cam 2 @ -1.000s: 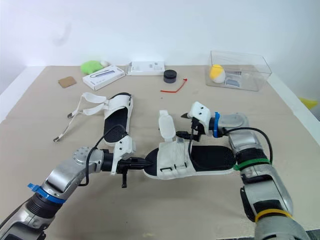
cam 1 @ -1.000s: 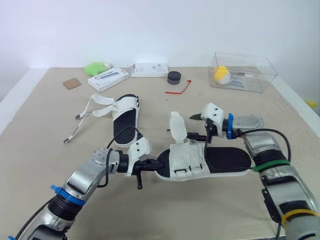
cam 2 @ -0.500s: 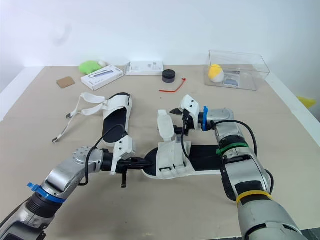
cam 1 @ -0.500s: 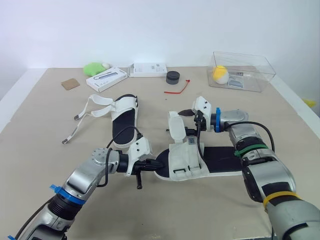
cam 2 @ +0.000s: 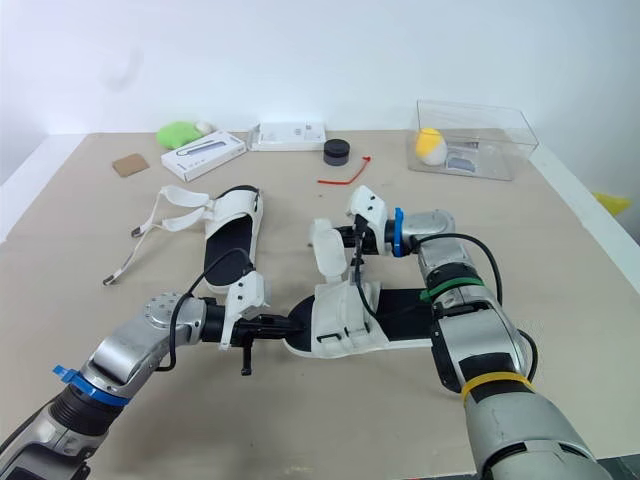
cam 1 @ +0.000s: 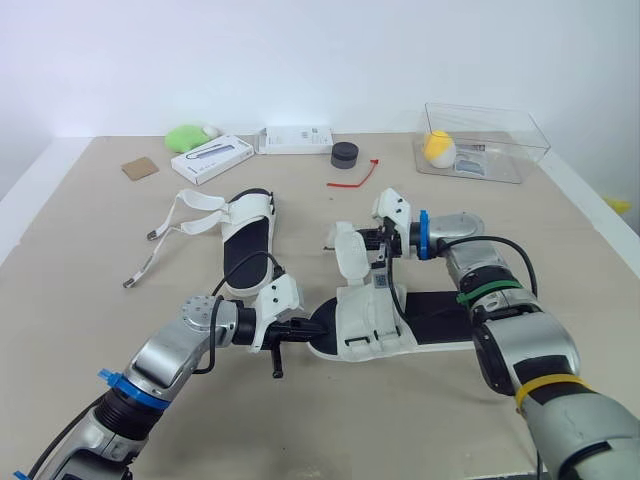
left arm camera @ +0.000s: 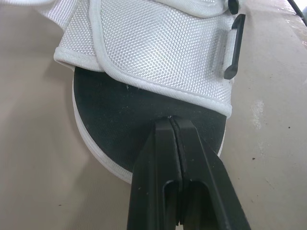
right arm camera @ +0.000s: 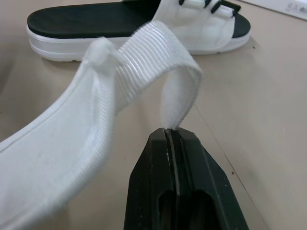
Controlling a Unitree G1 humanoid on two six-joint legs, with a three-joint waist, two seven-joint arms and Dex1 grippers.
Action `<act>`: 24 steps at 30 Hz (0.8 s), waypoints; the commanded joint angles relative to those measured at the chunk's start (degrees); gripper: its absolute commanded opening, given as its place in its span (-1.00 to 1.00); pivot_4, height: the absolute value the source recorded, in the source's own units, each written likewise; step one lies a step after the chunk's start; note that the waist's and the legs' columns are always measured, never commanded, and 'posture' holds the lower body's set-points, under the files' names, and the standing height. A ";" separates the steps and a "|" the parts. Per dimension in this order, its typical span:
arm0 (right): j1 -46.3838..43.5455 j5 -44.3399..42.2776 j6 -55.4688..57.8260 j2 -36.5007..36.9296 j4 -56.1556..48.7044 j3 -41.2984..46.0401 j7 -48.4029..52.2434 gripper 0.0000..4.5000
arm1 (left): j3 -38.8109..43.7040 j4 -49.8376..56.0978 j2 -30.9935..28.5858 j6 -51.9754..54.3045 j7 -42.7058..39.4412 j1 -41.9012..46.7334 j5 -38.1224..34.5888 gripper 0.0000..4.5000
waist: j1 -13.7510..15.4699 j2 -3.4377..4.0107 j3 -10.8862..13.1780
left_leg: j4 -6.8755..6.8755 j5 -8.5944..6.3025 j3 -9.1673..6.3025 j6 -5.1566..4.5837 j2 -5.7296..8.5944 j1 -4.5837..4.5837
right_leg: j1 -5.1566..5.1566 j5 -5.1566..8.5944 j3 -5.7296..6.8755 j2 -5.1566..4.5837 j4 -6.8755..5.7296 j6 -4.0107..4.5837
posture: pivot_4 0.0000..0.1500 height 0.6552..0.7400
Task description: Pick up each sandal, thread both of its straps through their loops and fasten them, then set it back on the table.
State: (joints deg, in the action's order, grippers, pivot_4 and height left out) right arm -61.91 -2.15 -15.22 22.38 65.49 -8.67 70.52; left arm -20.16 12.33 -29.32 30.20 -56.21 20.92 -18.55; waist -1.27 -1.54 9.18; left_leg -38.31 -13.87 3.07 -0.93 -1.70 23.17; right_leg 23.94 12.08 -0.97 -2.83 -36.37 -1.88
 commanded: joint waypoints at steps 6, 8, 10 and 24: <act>-0.84 18.59 -41.42 5.29 -4.15 -3.67 -26.69 -0.99 | -0.23 -0.89 -0.39 0.77 0.85 -0.81 1.34 -1.00 | -0.02 0.00 0.00 | 0.02 0.00 0.02 0.01 0.03 0.00 | 0.03 0.02 -0.03 -0.02 0.00 -0.01 | 1.00 1.00; -1.08 28.33 -50.46 8.25 -5.79 -5.82 -38.76 -0.99 | -0.26 -0.93 -0.36 0.68 0.88 -0.92 1.38 -1.00 | 0.00 0.01 0.01 | 0.03 0.02 0.04 0.03 0.05 0.02 | 0.07 0.03 -0.05 -0.04 -0.02 -0.01 | 1.00 1.00; -1.13 41.31 -56.22 11.85 -10.24 -7.72 -53.73 -0.99 | -0.27 -1.21 -0.25 0.49 0.86 -0.83 1.44 -1.00 | 0.00 0.01 0.00 | 0.04 0.02 0.09 0.06 0.07 0.02 | 0.10 0.08 -0.11 -0.07 -0.02 0.05 | 1.00 1.00; -4.46 100.34 -28.75 30.33 -37.54 -39.28 -148.81 -0.99 | -0.45 -2.88 -0.14 -0.41 -0.14 0.23 1.81 -1.00 | 0.10 -0.10 -0.01 | 0.83 1.00 0.37 0.75 0.63 0.08 | 0.96 0.42 -0.42 -0.43 -0.74 0.10 | 1.00 1.00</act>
State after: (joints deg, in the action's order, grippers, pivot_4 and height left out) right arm -65.65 97.32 -46.61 51.34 30.19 -47.91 -73.95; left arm -19.75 10.91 -29.01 29.07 -56.66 21.60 -18.28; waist -1.18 -1.65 9.18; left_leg -37.48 -12.88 3.45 -0.19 -1.07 23.24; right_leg 24.90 12.50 -1.40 -3.26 -37.10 -1.80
